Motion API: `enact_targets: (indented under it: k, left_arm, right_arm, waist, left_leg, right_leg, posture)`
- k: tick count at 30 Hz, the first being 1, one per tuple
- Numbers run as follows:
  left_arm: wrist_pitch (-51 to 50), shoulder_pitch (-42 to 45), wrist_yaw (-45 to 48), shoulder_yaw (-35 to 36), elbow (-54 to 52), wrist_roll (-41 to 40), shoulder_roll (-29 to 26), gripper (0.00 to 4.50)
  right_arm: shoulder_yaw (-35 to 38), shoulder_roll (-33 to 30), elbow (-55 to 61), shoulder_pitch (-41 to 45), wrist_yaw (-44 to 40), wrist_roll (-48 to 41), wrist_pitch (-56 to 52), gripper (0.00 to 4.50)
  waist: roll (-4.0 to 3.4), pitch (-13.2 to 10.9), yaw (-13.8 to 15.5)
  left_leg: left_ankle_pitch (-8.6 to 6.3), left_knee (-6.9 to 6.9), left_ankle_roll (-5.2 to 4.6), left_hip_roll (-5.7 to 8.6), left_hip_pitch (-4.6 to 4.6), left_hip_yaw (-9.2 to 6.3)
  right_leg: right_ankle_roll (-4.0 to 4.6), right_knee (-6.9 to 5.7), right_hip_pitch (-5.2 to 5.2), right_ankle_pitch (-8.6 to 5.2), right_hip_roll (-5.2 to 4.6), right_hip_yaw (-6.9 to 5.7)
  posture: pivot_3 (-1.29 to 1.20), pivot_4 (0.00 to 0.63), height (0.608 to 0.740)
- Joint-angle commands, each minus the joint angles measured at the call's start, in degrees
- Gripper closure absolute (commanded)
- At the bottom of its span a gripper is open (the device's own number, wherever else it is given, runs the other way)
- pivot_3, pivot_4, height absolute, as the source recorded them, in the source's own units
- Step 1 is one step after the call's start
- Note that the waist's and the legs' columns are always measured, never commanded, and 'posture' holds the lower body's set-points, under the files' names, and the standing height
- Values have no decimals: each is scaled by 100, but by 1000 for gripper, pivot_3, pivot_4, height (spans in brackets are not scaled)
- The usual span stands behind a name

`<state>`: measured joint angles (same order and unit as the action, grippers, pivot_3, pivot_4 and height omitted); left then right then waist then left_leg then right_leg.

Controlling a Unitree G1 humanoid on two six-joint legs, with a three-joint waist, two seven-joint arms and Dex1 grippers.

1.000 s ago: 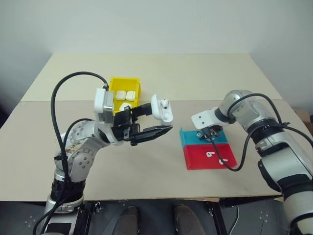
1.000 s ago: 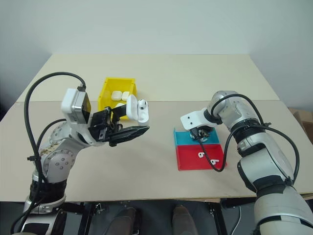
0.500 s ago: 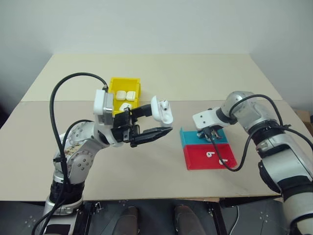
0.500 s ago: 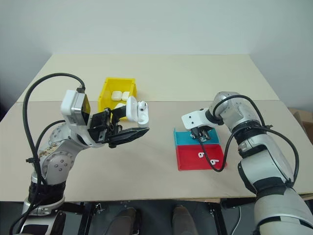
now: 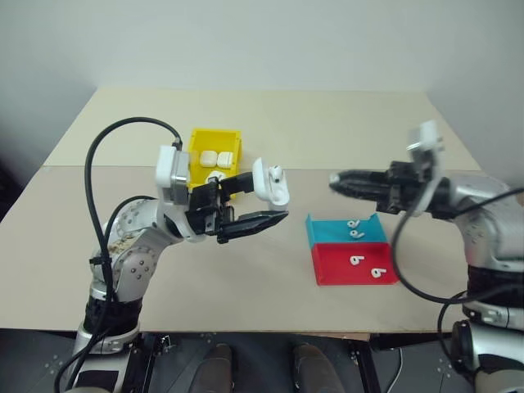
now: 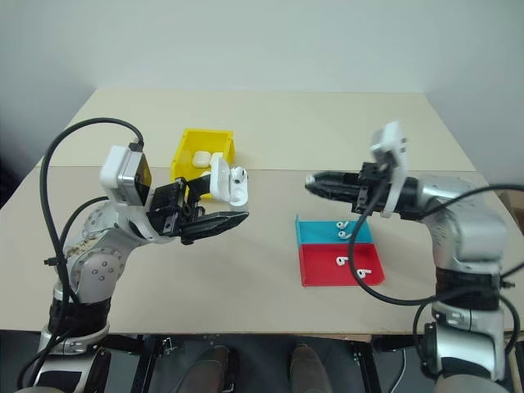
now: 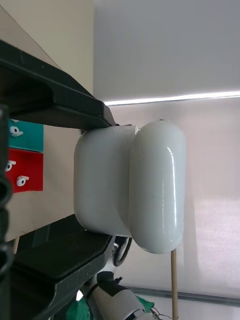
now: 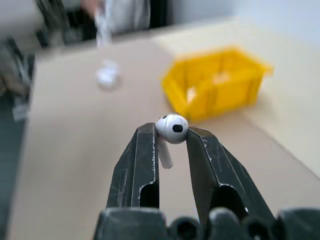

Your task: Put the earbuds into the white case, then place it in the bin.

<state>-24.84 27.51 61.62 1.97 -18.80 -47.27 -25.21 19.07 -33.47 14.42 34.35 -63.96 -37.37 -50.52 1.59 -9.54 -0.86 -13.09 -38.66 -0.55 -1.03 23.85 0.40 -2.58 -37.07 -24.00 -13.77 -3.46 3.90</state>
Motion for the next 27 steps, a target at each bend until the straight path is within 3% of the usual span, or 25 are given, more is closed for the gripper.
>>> enact_targets:
  k: [1, 6, 12, 21, 27]
  left_arm:
    - [14, 239, 118, -48, 55, -58, 23, 1736]
    - [27, 391, 213, -151, 273, 12, 79, 1736]
    - [37, 467, 260, -258, 392, 60, 155, 1736]
    - [45, 425, 258, -323, 371, 152, 228, 1736]
    - [56, 460, 244, -369, 368, 212, 331, 1736]
  right_arm:
    - [810, 202, 1077, -86, 1099, -1676, -940, 3882]
    - [937, 359, 1906, -342, 2733, -3603, -1160, 3882]
    - [434, 256, 2196, -389, 3768, -4503, -782, 3882]
    - [-125, -56, 2227, -352, 4059, -5005, -330, 3882]
    - [-487, -178, 2199, -446, 3978, -4668, -156, 3882]
  waist:
    - [0, 0, 5]
    - [0, 0, 0]
    - [0, 0, -32]
    - [0, 0, -17]
    - [0, 0, -16]
  left_leg:
    - [0, 0, 0, 0, 0, -1]
    - [0, 0, -1, 1, 0, 1]
    - [0, 0, -1, -1, 1, 4]
    - [0, 0, -2, 0, 4, 5]
    - [0, 0, -2, -1, 4, 5]
  right_leg:
    - [-1, 1, 1, 0, 0, -2]
    - [-3, 5, 3, -2, 2, -2]
    - [-3, 5, 2, -3, 6, -1]
    - [-5, 9, 2, -3, 5, -1]
    - [-5, 9, 1, -3, 6, -1]
  posture:
    - [0, 150, 740]
    - [0, 150, 740]
    - [0, 150, 740]
    - [0, 150, 740]
    - [0, 150, 740]
